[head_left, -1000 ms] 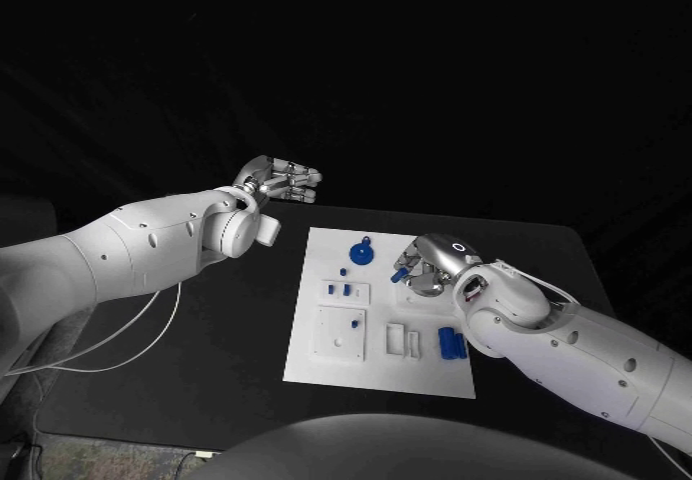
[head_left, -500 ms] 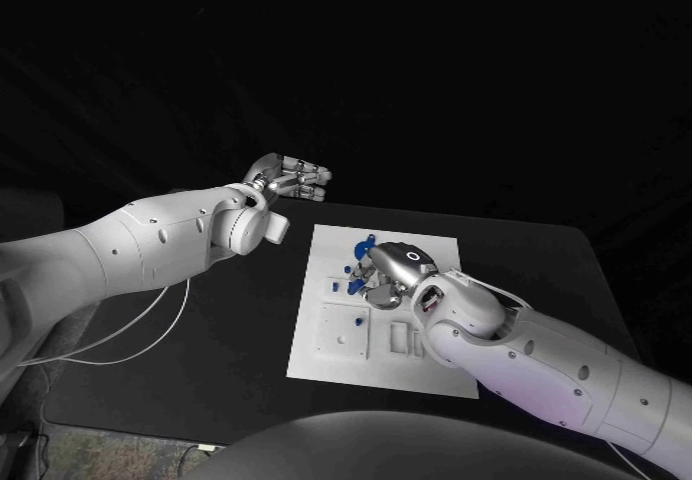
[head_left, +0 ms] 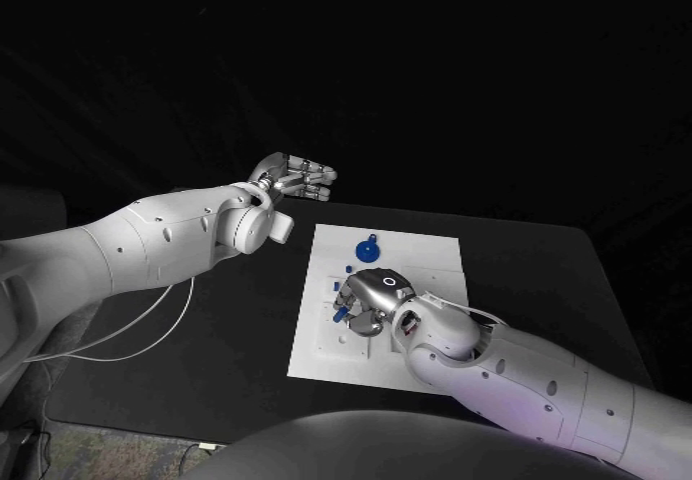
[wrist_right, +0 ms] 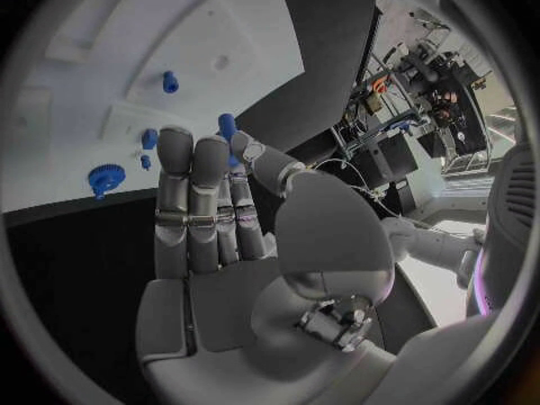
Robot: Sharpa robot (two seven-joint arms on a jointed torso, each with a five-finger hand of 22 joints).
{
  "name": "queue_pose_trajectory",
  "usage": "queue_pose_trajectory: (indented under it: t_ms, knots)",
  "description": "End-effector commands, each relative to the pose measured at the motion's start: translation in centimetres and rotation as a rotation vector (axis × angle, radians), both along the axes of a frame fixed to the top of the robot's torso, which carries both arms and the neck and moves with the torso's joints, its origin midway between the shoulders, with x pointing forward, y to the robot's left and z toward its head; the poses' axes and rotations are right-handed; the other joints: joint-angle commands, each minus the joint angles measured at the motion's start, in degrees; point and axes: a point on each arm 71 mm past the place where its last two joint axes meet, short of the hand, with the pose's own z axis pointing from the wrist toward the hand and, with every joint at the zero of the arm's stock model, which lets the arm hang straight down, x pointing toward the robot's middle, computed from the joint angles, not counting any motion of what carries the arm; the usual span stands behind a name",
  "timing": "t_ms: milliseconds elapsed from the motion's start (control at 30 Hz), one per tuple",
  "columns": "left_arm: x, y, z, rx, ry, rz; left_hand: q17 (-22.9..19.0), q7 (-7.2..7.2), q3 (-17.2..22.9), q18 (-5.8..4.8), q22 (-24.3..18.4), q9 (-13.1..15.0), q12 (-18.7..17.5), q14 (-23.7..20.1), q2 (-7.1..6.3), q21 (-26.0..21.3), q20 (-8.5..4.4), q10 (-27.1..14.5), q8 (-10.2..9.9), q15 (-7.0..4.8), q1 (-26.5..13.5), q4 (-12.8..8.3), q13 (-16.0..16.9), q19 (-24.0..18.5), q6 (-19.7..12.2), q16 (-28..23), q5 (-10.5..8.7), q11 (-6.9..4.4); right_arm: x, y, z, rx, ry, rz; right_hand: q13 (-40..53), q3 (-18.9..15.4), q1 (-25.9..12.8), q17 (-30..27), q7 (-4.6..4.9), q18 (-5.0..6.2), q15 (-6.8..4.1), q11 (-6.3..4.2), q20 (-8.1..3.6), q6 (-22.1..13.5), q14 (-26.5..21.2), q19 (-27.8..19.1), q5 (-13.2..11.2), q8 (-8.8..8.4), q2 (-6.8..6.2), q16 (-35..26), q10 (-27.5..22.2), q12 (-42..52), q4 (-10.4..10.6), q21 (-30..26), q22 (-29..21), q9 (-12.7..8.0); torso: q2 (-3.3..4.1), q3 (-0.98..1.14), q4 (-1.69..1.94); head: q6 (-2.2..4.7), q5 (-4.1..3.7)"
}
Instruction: Assemble the parts on the task board
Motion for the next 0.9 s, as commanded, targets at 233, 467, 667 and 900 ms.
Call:
queue_pose_trajectory:
  t_ms: [233, 467, 667, 900]
  knots:
    - [0.0, -0.3, 0.2, 0.000, -0.008, -0.019, 0.0, 0.09, 0.1, 0.25, -0.1, 0.0, -0.3, -0.5, 0.18, 0.2, 0.11, -0.3, -0.1, -0.07, 0.4, -0.1, 0.0, -0.1, -0.1, -0.1, 0.10, 0.06, -0.6, 0.3, -1.0, -0.024, -0.012, 0.031, 0.1, 0.0, 0.3, 0.1, -0.04, 0.69, -0.50, -1.28, -0.52, 0.4, 0.0, 2.0, 0.3, 0.21, 0.62, -0.3, 1.8, 0.4, -0.3, -0.2, 0.1, 0.2, -0.02, 0.00, -0.10, 0.00, 0.53]
    - [0.0, -0.2, 0.2, 0.002, -0.005, -0.018, 0.0, 0.13, 0.1, 0.24, -0.1, 0.0, -0.3, -0.6, 0.16, 0.2, 0.14, -0.4, -0.1, -0.05, 0.3, -0.1, 0.0, -0.1, -0.2, -0.1, 0.11, 0.10, -0.8, 0.1, -1.4, -0.039, -0.002, 0.035, 0.1, 0.1, 0.2, 0.1, -0.04, 0.71, -0.49, -1.29, -0.51, 0.5, 0.1, 2.1, 0.3, 0.21, 0.57, -0.3, 1.9, 0.4, -0.3, -0.1, 0.3, 0.2, -0.04, 0.00, -0.13, 0.00, 0.55]
    - [-0.1, -0.2, 0.2, 0.002, -0.005, -0.018, 0.0, 0.13, 0.1, 0.24, -0.1, 0.0, -0.3, -0.6, 0.16, 0.2, 0.14, -0.4, -0.1, -0.05, 0.3, -0.1, 0.0, -0.1, -0.2, -0.1, 0.11, 0.10, -0.9, 0.1, -1.6, -0.046, 0.002, 0.036, 0.1, 0.1, 0.2, 0.1, -0.04, 0.71, -0.49, -1.29, -0.51, 0.5, 0.1, 2.1, 0.3, 0.21, 0.57, -0.3, 1.9, 0.4, -0.3, -0.1, 0.3, 0.2, -0.01, 0.03, -0.07, 0.00, 0.67]
    - [0.0, -0.2, 0.2, 0.001, -0.004, -0.019, 0.0, 0.13, 0.1, 0.24, -0.1, 0.0, -0.3, -0.6, 0.16, 0.2, 0.14, -0.4, -0.1, -0.05, 0.3, -0.1, 0.0, -0.1, -0.2, -0.1, 0.11, 0.10, -0.9, 0.0, -1.9, -0.059, 0.010, 0.037, 0.1, 0.2, 0.2, 0.2, -0.05, 0.72, -0.48, -1.28, -0.49, 0.5, 0.1, 2.1, 0.3, 0.21, 0.54, -0.2, 1.9, 0.4, -0.3, 0.0, 0.5, 0.3, 0.00, 0.01, -0.09, 0.00, 0.79]
